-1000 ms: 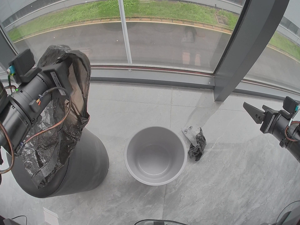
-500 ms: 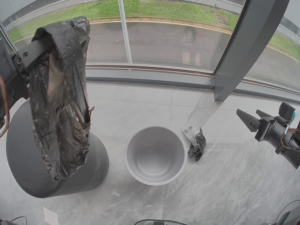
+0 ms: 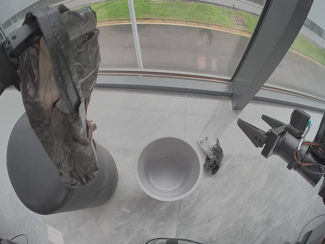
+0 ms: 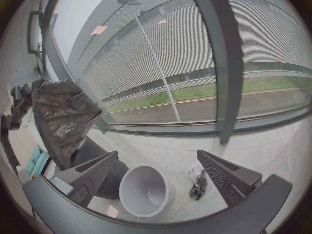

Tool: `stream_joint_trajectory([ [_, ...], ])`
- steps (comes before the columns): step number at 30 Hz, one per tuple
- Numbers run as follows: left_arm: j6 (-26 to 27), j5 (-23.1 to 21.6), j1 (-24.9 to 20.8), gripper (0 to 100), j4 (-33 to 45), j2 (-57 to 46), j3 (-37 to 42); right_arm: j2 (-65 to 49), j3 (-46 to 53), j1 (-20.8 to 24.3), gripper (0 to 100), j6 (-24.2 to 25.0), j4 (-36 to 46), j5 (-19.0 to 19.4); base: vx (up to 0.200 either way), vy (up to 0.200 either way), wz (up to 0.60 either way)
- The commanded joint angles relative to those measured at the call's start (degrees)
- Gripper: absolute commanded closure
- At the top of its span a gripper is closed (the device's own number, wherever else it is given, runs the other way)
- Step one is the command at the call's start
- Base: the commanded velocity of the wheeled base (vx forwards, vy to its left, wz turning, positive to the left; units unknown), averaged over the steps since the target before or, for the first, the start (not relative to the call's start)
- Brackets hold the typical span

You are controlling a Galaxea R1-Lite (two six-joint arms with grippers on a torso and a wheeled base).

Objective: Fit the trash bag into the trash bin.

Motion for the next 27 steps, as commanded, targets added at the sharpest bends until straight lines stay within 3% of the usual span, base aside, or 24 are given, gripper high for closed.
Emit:
stream_joint_trajectory([
  [1, -0.5, 0.8, -1.0, 100, 0.1, 9.7, -8.8, 6.2, -5.4, 7.7, 0, -4.3, -0.1, -0.9, 0.0, 0.0, 0.0],
  [7, -1.5, 1.5, -1.8, 100, 0.0, 14.6, -12.5, 9.7, -7.2, 12.8, 0, -5.1, -0.3, -3.5, 0.0, 0.0, 0.0],
  [10, -4.9, 1.9, -3.4, 100, 0.1, 15.1, -12.7, 11.1, -8.3, 14.5, 0, -6.2, -0.2, -3.7, 0.0, 0.0, 0.0],
  [13, -6.6, 1.6, -3.4, 100, 0.1, 15.8, -13.2, 12.9, -9.3, 15.9, 0, -8.6, -0.3, -4.4, 0.0, 0.0, 0.0],
  [14, -7.6, 2.1, -3.4, 100, 0.1, 17.0, -14.2, 15.5, -11.3, 17.9, 0, -12.1, -0.3, -6.5, 0.0, 0.0, 0.0],
  [16, -7.8, 2.1, -3.4, 100, 0.1, 17.0, -14.3, 17.8, -13.2, 19.1, 0, -12.8, -0.6, -7.5, 0.0, 0.0, 0.0],
  [27, -8.8, 1.9, -5.7, 100, 0.5, 15.2, -15.2, 27.1, -19.3, 21.3, 0, -12.5, -0.9, -7.7, 0.0, 0.0, 0.0],
])
